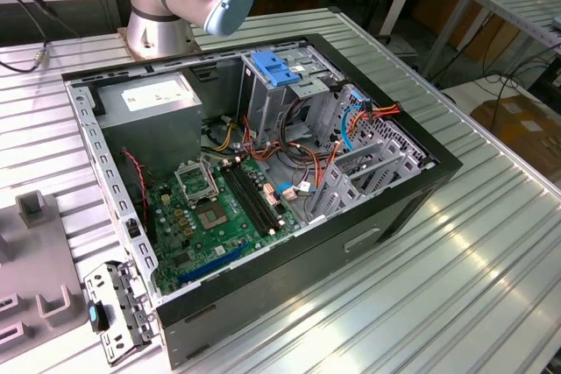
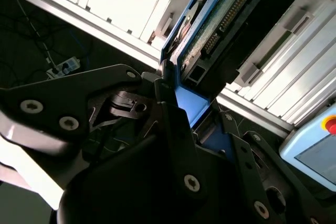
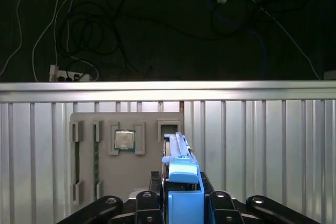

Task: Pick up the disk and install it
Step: 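Pick up the disk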

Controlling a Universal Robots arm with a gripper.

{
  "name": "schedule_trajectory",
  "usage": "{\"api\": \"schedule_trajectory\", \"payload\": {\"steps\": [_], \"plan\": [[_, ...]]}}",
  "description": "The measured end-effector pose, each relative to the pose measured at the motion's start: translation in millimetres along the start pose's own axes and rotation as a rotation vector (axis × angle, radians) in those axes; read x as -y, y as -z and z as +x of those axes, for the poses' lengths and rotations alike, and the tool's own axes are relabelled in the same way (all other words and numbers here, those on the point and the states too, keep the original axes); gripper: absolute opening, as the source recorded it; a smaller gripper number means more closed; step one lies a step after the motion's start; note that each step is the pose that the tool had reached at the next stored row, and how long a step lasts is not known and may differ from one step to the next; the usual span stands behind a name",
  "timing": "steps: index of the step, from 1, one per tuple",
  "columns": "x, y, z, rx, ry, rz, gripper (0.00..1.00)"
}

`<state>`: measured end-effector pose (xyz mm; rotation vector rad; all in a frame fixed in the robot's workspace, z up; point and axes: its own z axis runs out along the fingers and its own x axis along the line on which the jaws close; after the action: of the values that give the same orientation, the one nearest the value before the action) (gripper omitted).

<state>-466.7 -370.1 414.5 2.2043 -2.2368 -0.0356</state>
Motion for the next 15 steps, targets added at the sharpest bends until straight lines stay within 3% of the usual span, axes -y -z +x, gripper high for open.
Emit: {"api": "schedule_trajectory", "payload": {"steps": [15], "plan": [[-0.3, 18.7, -0.3, 0.0, 0.0, 0.0, 0.37]]}}
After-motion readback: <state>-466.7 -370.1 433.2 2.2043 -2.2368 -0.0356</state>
